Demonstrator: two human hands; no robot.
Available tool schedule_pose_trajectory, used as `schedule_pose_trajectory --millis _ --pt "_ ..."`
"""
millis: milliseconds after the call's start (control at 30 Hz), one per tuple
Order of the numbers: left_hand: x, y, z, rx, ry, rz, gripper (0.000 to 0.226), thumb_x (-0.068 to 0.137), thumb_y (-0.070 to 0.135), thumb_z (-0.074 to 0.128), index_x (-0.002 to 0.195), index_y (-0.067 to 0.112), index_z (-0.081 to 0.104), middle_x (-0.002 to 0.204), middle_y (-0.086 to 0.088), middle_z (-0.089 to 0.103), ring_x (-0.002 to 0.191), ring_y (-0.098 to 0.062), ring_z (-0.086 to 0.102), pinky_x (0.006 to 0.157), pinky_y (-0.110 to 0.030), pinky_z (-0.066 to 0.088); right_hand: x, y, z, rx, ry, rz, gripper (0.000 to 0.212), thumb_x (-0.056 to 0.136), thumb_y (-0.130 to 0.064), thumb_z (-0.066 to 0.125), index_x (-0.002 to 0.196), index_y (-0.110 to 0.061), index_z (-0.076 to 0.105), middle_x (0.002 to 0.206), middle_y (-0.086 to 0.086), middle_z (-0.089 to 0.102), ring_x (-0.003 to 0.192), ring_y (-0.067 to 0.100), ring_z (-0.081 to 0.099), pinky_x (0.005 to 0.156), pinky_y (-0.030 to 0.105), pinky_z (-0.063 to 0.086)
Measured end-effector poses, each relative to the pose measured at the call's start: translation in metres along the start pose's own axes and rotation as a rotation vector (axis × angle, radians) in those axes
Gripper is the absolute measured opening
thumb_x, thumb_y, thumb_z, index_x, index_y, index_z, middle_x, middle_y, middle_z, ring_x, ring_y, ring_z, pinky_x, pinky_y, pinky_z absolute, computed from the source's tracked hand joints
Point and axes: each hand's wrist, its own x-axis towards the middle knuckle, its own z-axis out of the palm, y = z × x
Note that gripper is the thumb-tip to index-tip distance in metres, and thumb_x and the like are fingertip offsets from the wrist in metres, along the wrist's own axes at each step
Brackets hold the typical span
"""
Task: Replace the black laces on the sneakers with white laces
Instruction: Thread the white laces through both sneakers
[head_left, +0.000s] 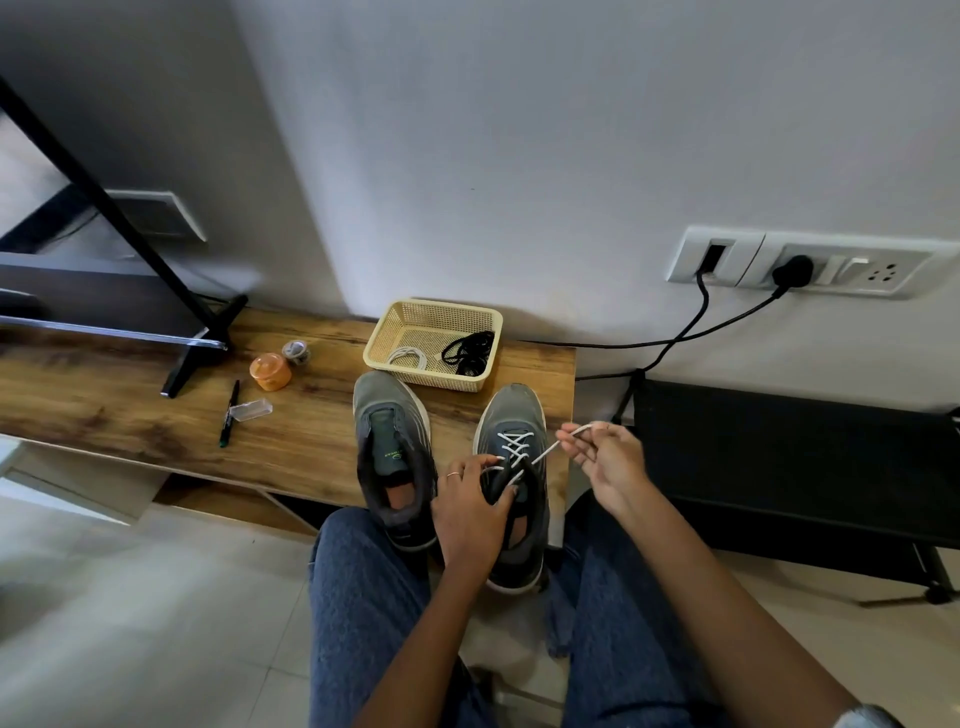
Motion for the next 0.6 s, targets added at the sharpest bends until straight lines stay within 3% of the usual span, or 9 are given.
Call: schedule_pose_trajectory --millis 167,300,400,533,600 --pt "-0.002 -0.003 -0.002 0.007 0.014 0.001 0.040 0.082 0.036 0.069 0.118 0.029 0.054 0.114 0.004 0.055 0.108 -0.019 0.049 0.083 -0.034 0.044 0.004 -0.028 -0.010 0.022 0.162 -0.207 0.014 0.102 -0.007 0.035 0.111 -0.003 0.045 0.098 0.020 0.065 0.073 0.020 0.068 0.061 0.021 0.058" --pt "-0.002 0.000 -0.004 -0.073 0.002 -0.047 0.051 0.083 0.034 0.070 0.128 0.026 0.047 0.117 0.001 0.059 0.111 -0.020 0.054 0.090 -0.037 0.047 0.008 -0.041 -0.020 -0.102 0.246 -0.362 0.011 0.098 -0.005 0.039 0.103 -0.006 0.048 0.098 0.019 0.066 0.072 0.017 0.068 0.060 0.020 0.054" --pt "-0.002 0.002 -0.004 -0.133 -0.008 -0.078 0.057 0.083 0.033 0.070 0.132 0.025 0.044 0.119 0.001 0.061 0.111 -0.019 0.056 0.094 -0.039 0.046 0.005 -0.033 -0.021 -0.523 0.126 -0.392 0.010 0.094 -0.008 0.049 0.100 -0.012 0.055 0.103 0.015 0.065 0.081 0.015 0.064 0.065 0.021 0.050" --pt "-0.003 0.000 -0.003 -0.225 0.008 -0.109 0.057 0.081 0.038 0.072 0.131 0.024 0.048 0.117 0.003 0.063 0.109 -0.017 0.057 0.091 -0.036 0.047 0.000 -0.012 -0.015 -1.272 -0.128 -0.446 0.028 0.093 -0.012 0.049 0.115 -0.022 0.062 0.121 -0.001 0.061 0.117 0.021 0.048 0.094 0.036 0.039" --pt "-0.003 -0.001 -0.002 -0.224 0.011 -0.097 0.052 0.082 0.042 0.070 0.127 0.023 0.053 0.114 0.001 0.064 0.106 -0.018 0.058 0.089 -0.036 0.048 -0.005 -0.003 -0.006 -1.487 -0.228 -0.418 0.035 0.094 -0.015 0.047 0.123 -0.029 0.060 0.127 -0.005 0.057 0.126 0.022 0.034 0.099 0.039 0.029"
